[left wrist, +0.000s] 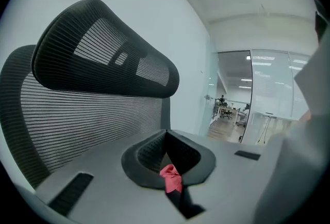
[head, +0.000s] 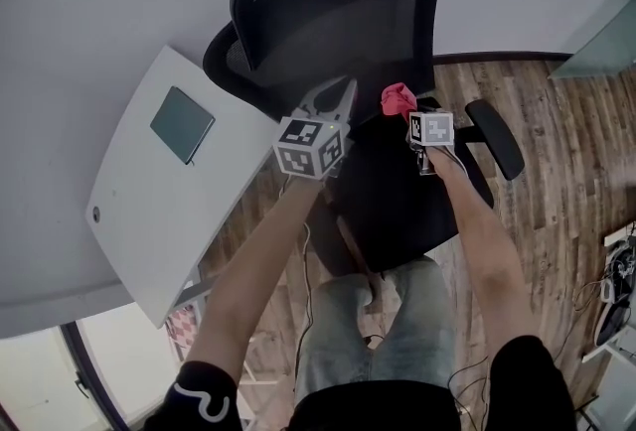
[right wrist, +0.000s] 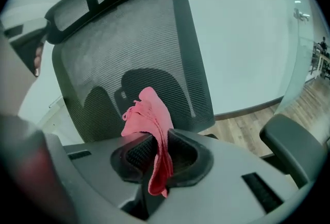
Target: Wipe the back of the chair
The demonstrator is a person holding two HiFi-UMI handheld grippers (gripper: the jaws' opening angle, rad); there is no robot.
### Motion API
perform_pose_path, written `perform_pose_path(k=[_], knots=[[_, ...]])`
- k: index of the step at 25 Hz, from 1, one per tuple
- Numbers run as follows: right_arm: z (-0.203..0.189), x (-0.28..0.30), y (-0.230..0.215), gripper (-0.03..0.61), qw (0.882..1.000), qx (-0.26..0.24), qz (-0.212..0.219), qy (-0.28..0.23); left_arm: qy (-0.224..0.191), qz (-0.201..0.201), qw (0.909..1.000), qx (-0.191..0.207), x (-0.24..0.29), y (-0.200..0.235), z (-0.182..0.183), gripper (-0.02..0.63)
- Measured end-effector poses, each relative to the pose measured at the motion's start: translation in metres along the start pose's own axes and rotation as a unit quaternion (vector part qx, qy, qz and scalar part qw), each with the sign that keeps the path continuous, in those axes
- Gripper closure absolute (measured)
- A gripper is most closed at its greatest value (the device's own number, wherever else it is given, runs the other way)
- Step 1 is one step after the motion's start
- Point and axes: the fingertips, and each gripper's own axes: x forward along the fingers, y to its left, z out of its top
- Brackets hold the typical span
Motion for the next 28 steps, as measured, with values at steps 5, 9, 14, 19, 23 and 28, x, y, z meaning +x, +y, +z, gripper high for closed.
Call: perform_pose_path(k=[5, 9, 14, 19, 23, 28], knots=[[0.038, -0.033, 0.013, 0.506, 0.997, 0.002, 0.059, -0.054, 0.019, -0.003, 0.9998, -0.002, 0.002, -0.008, -0.001, 0.589], [0.123, -0.071, 0.027, 0.506, 0.989, 0.0, 0.087, -0.122, 0.016, -0.004, 0.9999, -0.004, 0.01, -0.012, 0.02, 0.589], [0.214, -0.093, 0.037, 0.506, 0.981, -0.015, 0.093, -0.167, 0.002, 0.005, 1.0, -0.007, 0.02, -0.014, 0.042, 0.589], [0.246, -0.084, 0.024, 0.508, 0.982, 0.014, 0.066, -0.174, 0.005, 0.009, 0.9999, -0.001, 0.024, -0.013, 0.042, 0.589], [0.228, -0.058, 0.018, 0.508, 0.986, 0.025, 0.062, -0.151, 0.008, 0.018, 0.9998, -0.002, 0.03, -0.004, 0.033, 0.589], [0.174, -0.03, 0.004, 0.508, 0.992, 0.031, 0.055, -0.111, 0.012, 0.021, 0.9996, -0.011, 0.037, -0.004, 0.018, 0.589]])
